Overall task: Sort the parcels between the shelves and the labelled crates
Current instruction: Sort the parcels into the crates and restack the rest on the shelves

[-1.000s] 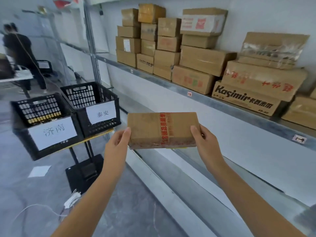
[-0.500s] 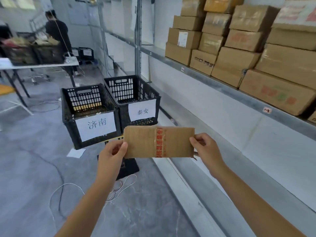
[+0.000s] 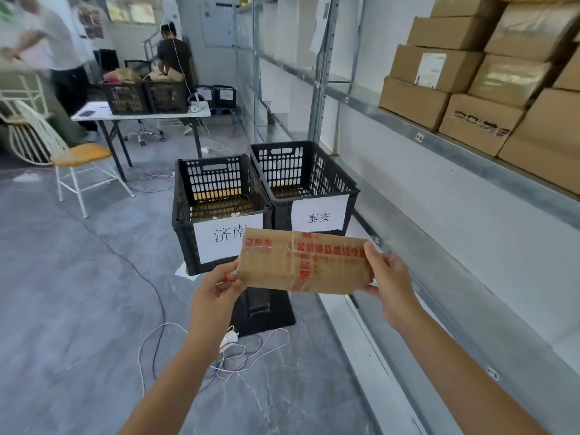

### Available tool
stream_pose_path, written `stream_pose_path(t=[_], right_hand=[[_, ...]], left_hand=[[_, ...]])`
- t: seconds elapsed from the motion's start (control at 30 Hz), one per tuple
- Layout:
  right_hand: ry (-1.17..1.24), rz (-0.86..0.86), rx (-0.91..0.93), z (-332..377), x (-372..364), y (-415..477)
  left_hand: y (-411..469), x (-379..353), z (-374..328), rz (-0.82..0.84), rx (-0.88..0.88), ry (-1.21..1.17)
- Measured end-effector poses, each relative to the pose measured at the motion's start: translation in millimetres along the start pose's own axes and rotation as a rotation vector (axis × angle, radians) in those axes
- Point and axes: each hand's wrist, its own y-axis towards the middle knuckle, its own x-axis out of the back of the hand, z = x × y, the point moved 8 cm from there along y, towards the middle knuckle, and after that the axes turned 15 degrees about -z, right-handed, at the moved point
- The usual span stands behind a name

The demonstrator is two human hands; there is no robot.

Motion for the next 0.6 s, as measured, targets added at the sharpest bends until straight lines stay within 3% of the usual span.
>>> stream_pose_path(t=[0.2,0.6], right_hand=[[-0.044,0.120,0.017,14.0,-20.2,66.0],[0.117,0.301,0.086,44.8,-39.8,172.8]], left_hand=[[26.6,-44.7,-6.1,-0.030,0.064,-0.075],[73.7,-143.1,-24.4,-0.108,0.140,-0.203]])
